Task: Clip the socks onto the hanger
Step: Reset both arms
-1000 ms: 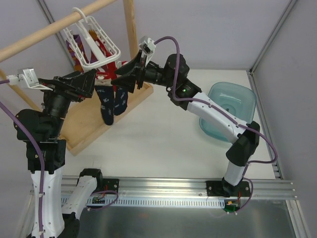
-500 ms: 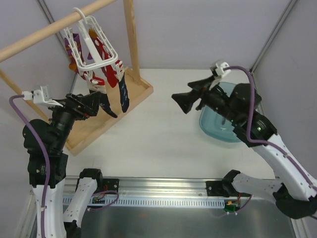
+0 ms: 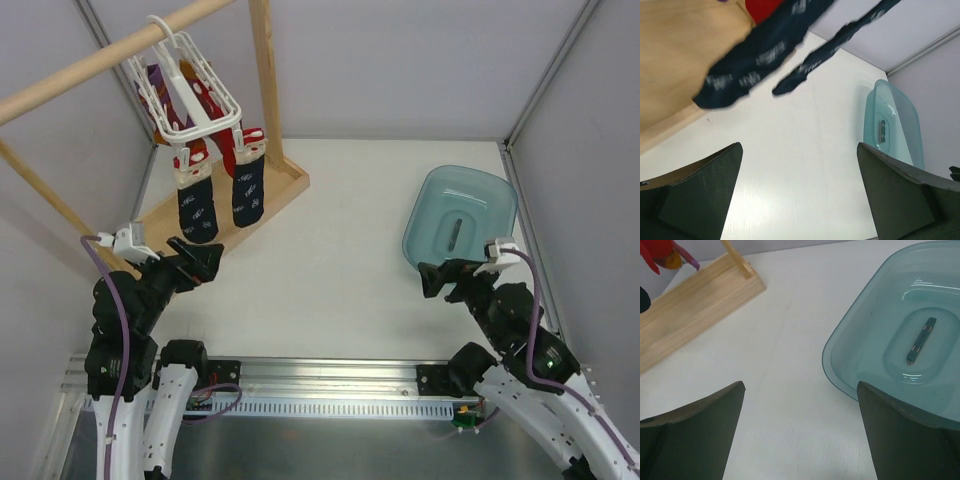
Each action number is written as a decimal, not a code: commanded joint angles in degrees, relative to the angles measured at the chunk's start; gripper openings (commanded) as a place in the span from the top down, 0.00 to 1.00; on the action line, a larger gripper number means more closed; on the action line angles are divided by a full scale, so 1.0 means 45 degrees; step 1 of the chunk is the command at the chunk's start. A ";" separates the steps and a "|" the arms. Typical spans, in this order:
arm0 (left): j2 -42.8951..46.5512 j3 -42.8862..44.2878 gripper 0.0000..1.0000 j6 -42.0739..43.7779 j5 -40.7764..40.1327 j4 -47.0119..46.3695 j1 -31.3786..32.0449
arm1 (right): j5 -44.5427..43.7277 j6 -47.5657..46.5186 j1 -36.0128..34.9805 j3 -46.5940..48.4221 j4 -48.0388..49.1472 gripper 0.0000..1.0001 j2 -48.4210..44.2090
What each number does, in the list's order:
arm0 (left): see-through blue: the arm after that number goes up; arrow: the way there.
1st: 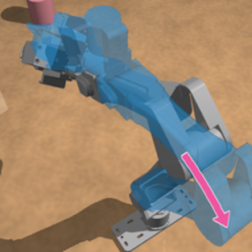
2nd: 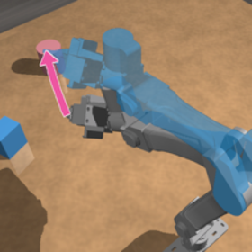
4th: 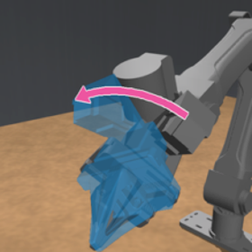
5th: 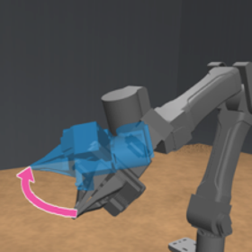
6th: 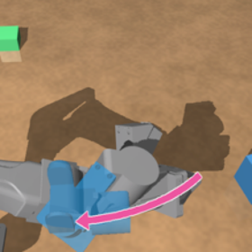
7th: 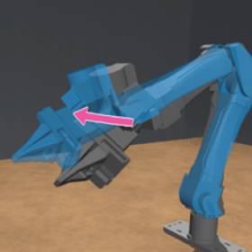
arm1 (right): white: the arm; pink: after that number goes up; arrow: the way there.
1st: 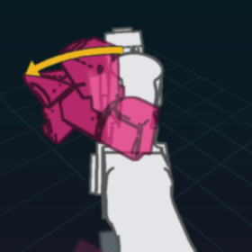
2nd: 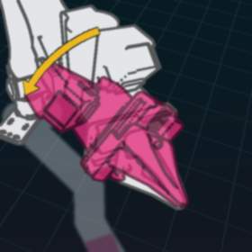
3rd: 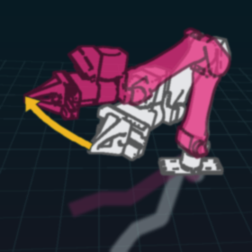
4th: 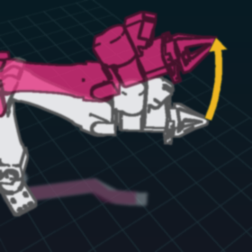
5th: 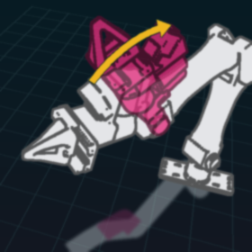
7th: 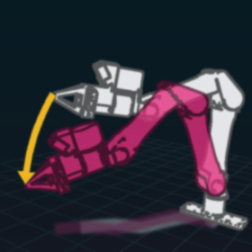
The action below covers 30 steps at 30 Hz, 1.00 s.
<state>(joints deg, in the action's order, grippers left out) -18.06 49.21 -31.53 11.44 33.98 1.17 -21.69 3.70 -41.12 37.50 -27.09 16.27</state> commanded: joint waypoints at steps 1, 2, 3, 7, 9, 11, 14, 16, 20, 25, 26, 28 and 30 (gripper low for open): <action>0.0946 -0.0778 0.01 -0.0884 0.0231 0.0281 0.0131 | -0.1078 0.0621 0.0017 -0.0713 -0.0502 0.00 -0.1679; 0.1064 -0.0973 0.01 -0.1020 0.0250 0.0340 0.0131 | -0.0962 0.0680 -0.0002 -0.0889 -0.0774 0.00 -0.2224; 0.1181 -0.1362 0.01 -0.1156 0.0270 0.0398 0.0208 | -0.0903 0.0874 0.0017 -0.1123 -0.0931 0.00 -0.2500; 0.1767 -0.2029 0.01 -0.1548 0.0484 0.0574 0.0248 | -0.0570 0.1519 0.0017 -0.1184 -0.1848 0.00 -0.3224; 0.2098 -0.2302 0.01 -0.1451 0.0504 0.0652 0.0248 | -0.0278 0.1521 -0.0002 -0.1165 -0.1987 0.00 -0.3420; 0.2314 -0.2439 0.01 -0.1276 0.0446 0.0789 0.0287 | -0.0122 0.1579 -0.0002 -0.1009 -0.2182 0.00 -0.3421; 0.2627 -0.2440 0.01 -0.0886 0.0173 0.1179 0.0365 | 0.0132 0.1443 -0.0002 -0.0891 -0.2222 0.00 -0.3440; 0.2745 -0.2420 0.01 -0.0709 -0.0177 0.1452 0.0385 | 0.0017 0.1481 -0.0002 -0.0813 -0.2358 0.00 -0.3285; 0.2648 -0.2342 0.01 -0.0553 -0.0258 0.1493 0.0540 | 0.0190 0.1462 0.0018 -0.0851 -0.2203 0.00 -0.2913; 0.2705 -0.2439 0.01 -0.0610 -0.0160 0.1473 0.0736 | 0.0056 0.1423 -0.0002 -0.0754 -0.2202 0.00 -0.2659; 0.2725 -0.2459 0.01 -0.0649 -0.0218 0.1492 0.0736 | -0.0042 0.1461 -0.0002 -0.0754 -0.2241 0.00 -0.2640; 0.2842 -0.2459 0.01 -0.0650 -0.0277 0.1473 0.0756 | -0.0159 0.1501 -0.0002 -0.0754 -0.2358 0.00 -0.2737; 0.2959 -0.2479 0.01 -0.0708 -0.0374 0.1473 0.0756 | -0.0432 0.1598 0.0017 -0.0715 -0.2495 0.00 -0.2931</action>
<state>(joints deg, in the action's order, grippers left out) -5.91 38.28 -35.33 11.22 40.23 4.19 -21.85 9.98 -41.10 32.14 -37.54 3.66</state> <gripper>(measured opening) 0.992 0.996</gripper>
